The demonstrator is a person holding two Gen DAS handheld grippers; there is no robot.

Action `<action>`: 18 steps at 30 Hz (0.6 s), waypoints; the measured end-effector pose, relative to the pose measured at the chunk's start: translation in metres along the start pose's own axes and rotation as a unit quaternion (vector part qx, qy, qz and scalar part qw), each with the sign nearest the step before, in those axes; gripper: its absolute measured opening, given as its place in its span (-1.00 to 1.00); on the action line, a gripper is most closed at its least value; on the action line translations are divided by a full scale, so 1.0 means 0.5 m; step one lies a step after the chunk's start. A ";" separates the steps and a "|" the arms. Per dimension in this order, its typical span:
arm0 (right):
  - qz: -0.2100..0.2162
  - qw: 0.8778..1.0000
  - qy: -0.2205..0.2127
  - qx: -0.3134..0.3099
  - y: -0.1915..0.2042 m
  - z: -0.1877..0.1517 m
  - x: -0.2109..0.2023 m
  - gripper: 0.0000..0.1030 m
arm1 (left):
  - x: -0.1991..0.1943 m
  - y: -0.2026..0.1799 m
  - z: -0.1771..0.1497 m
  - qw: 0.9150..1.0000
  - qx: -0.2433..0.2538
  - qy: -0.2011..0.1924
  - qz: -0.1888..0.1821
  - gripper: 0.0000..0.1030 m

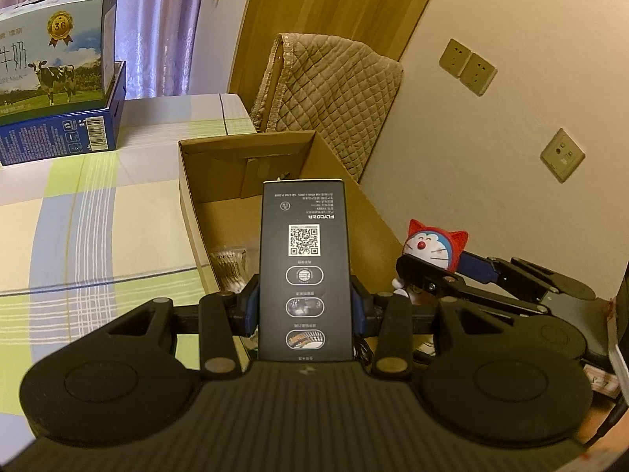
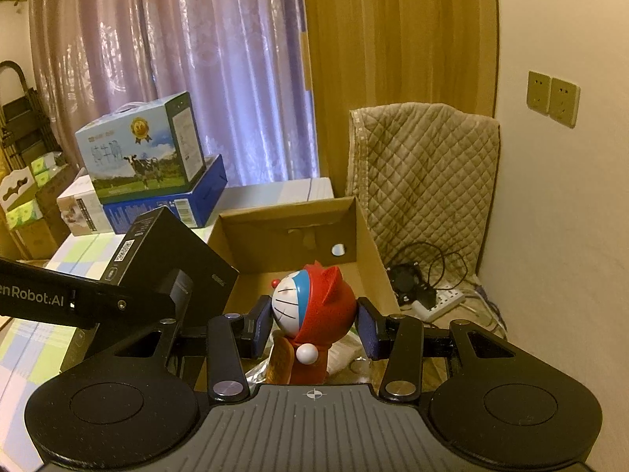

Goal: Organize objects
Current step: 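Carry the black box and red figurine over the cardboard box with both grippers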

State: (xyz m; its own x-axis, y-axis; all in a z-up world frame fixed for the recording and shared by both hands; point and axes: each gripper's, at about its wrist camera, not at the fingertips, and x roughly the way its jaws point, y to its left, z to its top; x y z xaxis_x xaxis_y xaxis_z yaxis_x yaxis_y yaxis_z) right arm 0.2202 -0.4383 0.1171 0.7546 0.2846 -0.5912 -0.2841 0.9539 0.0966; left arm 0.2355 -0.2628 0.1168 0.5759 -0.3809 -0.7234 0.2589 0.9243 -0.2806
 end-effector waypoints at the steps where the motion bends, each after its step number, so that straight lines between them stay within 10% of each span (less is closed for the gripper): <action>1: 0.000 1.000 0.001 0.000 -0.002 0.002 0.006 -0.18 | 0.005 0.001 0.004 1.000 0.000 0.000 0.001 -0.27; 18: 0.000 1.000 0.011 -0.006 -0.026 0.033 0.086 -0.18 | 0.083 0.023 0.056 1.000 -0.005 0.003 0.018 -0.27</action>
State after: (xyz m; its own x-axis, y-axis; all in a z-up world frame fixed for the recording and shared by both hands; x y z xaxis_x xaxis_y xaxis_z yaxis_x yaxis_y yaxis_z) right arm 0.2663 -0.4370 0.1037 0.7421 0.2820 -0.6081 -0.2908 0.9528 0.0870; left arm 0.2841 -0.2686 0.1014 0.5807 -0.3464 -0.7368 0.2300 0.9379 -0.2597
